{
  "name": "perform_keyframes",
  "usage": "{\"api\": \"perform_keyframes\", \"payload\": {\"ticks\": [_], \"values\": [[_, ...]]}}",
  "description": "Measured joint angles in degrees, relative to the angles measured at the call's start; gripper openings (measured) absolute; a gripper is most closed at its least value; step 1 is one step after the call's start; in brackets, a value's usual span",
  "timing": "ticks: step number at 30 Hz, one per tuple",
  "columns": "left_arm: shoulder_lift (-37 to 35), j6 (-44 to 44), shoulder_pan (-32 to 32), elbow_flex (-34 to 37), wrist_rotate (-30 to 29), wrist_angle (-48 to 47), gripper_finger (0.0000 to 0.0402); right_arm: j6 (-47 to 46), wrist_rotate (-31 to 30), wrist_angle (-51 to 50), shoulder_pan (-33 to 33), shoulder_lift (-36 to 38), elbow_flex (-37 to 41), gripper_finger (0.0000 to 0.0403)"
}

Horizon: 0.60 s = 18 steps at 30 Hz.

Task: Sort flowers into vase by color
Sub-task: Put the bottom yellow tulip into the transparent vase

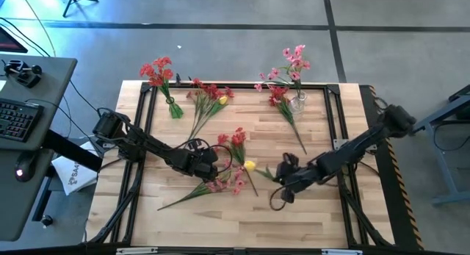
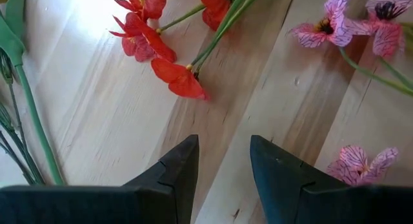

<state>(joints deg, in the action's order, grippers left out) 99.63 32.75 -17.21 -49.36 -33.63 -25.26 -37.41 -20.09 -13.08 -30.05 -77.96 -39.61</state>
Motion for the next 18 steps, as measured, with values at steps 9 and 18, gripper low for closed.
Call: {"api": "perform_keyframes", "payload": {"ticks": [9, 18], "values": [[0.0, 0.0, 0.0, 0.0, -0.3, 1.0, 0.0129, 23.9, -4.2, 54.8, 2.4, 12.2, 22.4, 0.0002], [0.0, -6.7, 0.0, 0.0, -0.6, 9.2, 0.0129, 44.2, -3.6, 87.1, 6.9, 12.4, 30.1, 0.0002]]}}
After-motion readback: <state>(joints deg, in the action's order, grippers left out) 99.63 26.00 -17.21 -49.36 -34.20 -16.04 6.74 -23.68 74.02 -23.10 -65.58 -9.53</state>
